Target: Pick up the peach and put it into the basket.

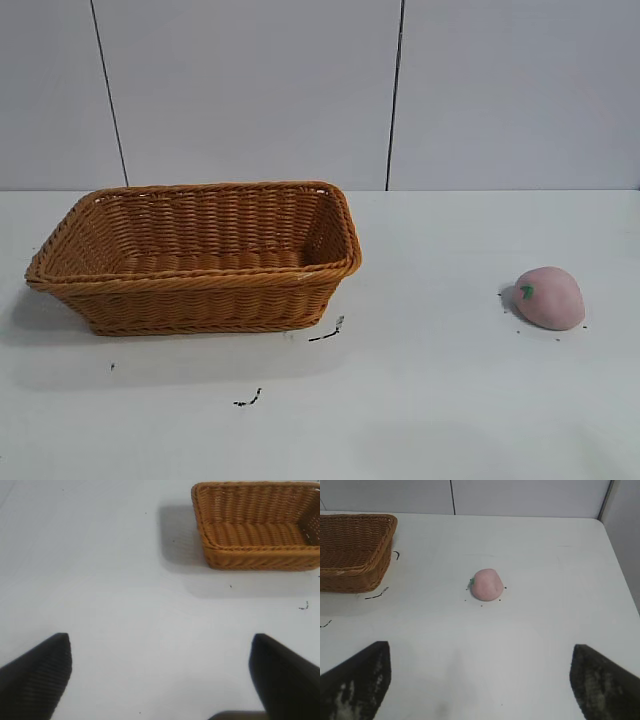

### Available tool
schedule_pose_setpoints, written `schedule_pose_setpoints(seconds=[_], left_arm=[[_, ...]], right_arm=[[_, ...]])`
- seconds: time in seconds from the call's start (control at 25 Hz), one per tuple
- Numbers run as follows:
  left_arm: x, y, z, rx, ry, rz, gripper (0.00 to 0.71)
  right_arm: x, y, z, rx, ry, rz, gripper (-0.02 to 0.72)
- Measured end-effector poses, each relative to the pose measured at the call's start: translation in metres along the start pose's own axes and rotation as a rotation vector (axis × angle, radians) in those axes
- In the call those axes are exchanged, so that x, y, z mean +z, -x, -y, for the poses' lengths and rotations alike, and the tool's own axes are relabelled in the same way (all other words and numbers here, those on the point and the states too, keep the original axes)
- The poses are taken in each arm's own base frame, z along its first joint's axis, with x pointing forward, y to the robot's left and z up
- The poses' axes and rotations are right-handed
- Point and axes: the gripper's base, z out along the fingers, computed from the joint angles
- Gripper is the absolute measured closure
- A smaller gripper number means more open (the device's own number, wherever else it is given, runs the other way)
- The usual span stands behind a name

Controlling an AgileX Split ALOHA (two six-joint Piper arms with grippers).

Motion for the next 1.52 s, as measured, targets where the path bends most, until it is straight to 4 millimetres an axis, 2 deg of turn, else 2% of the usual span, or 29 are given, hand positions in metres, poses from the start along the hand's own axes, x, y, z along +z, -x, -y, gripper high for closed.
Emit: schedule_pose_setpoints(seconds=[0.08,0.16,0.24,0.36,0.52,0.68,0.88,1.04,1.12,1.32,1.52], left_arm=[[0.000,0.000,0.000,0.000,0.000,0.000,0.017],[0.000,0.000,0.000,0.000,0.000,0.000,0.017],[0.000,0.000,0.000,0.000,0.000,0.000,0.017],[0.000,0.000,0.000,0.000,0.000,0.000,0.017],[0.000,0.000,0.000,0.000,0.000,0.000,0.017],[0.000,0.000,0.000,0.000,0.000,0.000,0.017],[0.000,0.000,0.000,0.000,0.000,0.000,0.017],[0.000,0.000,0.000,0.000,0.000,0.000,0.017],[0.000,0.000,0.000,0.000,0.000,0.000,0.017],[0.000,0.000,0.000,0.000,0.000,0.000,0.017],[0.000,0.000,0.000,0.000,0.000,0.000,0.017]], right_arm=[[-0.002,0.007,0.000,-0.001,-0.003,0.024,0.030],[0.001,0.024,0.001,-0.003,-0.007,0.022,0.030],[0.008,0.045,0.002,-0.002,-0.008,-0.003,0.030],[0.033,0.079,0.004,0.002,-0.005,-0.098,0.030],[0.085,0.119,0.008,0.007,0.001,-0.277,0.030],[0.150,0.144,0.010,0.022,0.019,-0.502,0.030],[0.237,0.145,0.012,0.036,0.039,-0.815,0.030],[0.298,0.138,0.013,0.034,0.049,-0.921,0.030],[0.322,0.134,0.014,0.023,0.056,-0.937,0.030],[0.370,0.109,0.015,0.019,0.057,-0.943,0.030],[0.404,0.079,0.015,0.023,0.053,-0.954,0.030]])
